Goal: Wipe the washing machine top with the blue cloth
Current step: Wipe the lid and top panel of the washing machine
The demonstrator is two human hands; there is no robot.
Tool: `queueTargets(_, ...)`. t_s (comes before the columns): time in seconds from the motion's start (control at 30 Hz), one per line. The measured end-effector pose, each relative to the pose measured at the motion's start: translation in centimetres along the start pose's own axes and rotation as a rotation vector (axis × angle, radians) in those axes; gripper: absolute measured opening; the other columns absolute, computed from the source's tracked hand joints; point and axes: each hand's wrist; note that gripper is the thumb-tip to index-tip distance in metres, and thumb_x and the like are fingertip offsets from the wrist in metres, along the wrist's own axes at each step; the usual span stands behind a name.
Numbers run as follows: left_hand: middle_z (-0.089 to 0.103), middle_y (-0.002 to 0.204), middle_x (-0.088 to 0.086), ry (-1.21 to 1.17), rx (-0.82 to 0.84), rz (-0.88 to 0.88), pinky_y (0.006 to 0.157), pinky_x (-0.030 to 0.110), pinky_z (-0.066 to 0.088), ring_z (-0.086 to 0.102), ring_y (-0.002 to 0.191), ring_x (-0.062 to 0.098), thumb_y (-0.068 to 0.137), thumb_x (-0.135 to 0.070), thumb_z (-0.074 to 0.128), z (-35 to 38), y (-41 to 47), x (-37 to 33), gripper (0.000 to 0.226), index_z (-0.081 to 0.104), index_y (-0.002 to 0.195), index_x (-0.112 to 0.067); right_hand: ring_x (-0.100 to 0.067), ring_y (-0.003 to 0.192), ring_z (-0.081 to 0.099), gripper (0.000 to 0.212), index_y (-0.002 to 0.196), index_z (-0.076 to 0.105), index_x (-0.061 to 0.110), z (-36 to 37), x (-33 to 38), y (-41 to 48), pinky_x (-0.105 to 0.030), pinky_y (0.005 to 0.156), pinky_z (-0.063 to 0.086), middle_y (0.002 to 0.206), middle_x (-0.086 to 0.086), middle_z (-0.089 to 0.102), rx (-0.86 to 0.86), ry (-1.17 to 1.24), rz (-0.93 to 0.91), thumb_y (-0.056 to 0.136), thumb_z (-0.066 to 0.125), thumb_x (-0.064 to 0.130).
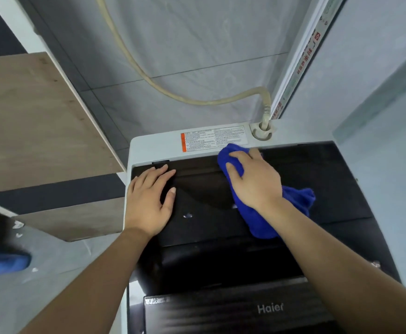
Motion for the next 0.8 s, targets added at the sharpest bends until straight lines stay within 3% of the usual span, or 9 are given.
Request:
queueTargets(0.13, 0.051, 0.137, -0.004, -0.012, 0.008, 0.000, 0.109, 0.042, 0.024, 0.039, 0.129, 0.023, 0.088, -0.044, 0.035, 0.1, 0.0, 0.0, 0.048, 0.054, 0.128, -0.026, -0.022, 0.094, 0.059, 0.040, 0.130, 0.046, 0.034, 0.4, -0.4, -6.3, -0.032, 0.071, 0.045, 0.124, 0.002, 0.045, 0.019, 0.024, -0.090, 0.093, 0.038, 0.046)
queueTargets(0.3, 0.049, 0.138, -0.004, -0.039, 0.002, -0.004, 0.110, 0.043, 0.020, 0.035, 0.131, 0.022, 0.088, -0.040, 0.039, 0.1, -0.1, -0.1, 0.046, 0.054, 0.128, -0.025, -0.029, 0.098, 0.056, 0.043, 0.135, 0.042, 0.029, 0.2, 0.1, -2.5, -0.031, 0.070, 0.038, 0.130, -0.006, 0.042, -0.096, 0.052, 0.298, 0.095, 0.035, 0.046)
queueTargets(0.53, 0.044, 0.143, 0.004, -0.034, 0.095, 0.121, 0.110, 0.048, 0.019, 0.032, 0.134, 0.027, 0.092, -0.039, 0.031, 0.0, -0.1, 1.0, 0.050, 0.046, 0.135, -0.019, -0.027, 0.091, 0.057, 0.044, 0.133, 0.041, 0.027, 2.8, 6.0, -8.7, -0.030, 0.062, 0.038, 0.125, -0.008, 0.043, -0.190, 0.007, 0.439, 0.095, 0.036, 0.047)
queueTargets(0.7, 0.048, 0.138, 0.009, 0.058, 0.152, 0.384, 0.100, 0.049, 0.034, 0.040, 0.126, 0.033, 0.091, -0.048, 0.029, -1.1, 1.2, 3.6, 0.057, 0.046, 0.136, -0.018, -0.026, 0.083, 0.058, 0.041, 0.130, 0.044, 0.028, 4.3, 8.6, -11.0, -0.028, 0.056, 0.035, 0.117, -0.005, 0.046, -0.258, -0.033, 0.530, 0.094, 0.037, 0.047)
queueTargets(0.8, 0.048, 0.138, 0.005, -0.028, 0.165, 0.350, 0.104, 0.049, 0.031, 0.037, 0.129, 0.029, 0.089, -0.049, 0.036, -1.2, 1.6, 4.1, 0.055, 0.048, 0.135, -0.021, -0.024, 0.080, 0.054, 0.040, 0.129, 0.043, 0.027, 3.8, 7.5, -8.4, -0.030, 0.058, 0.036, 0.117, -0.006, 0.046, -0.307, -0.018, 0.613, 0.095, 0.035, 0.046)
Point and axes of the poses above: each hand's wrist, its own y-axis towards the middle knuckle, its own z-axis out of the palm, x = y × z
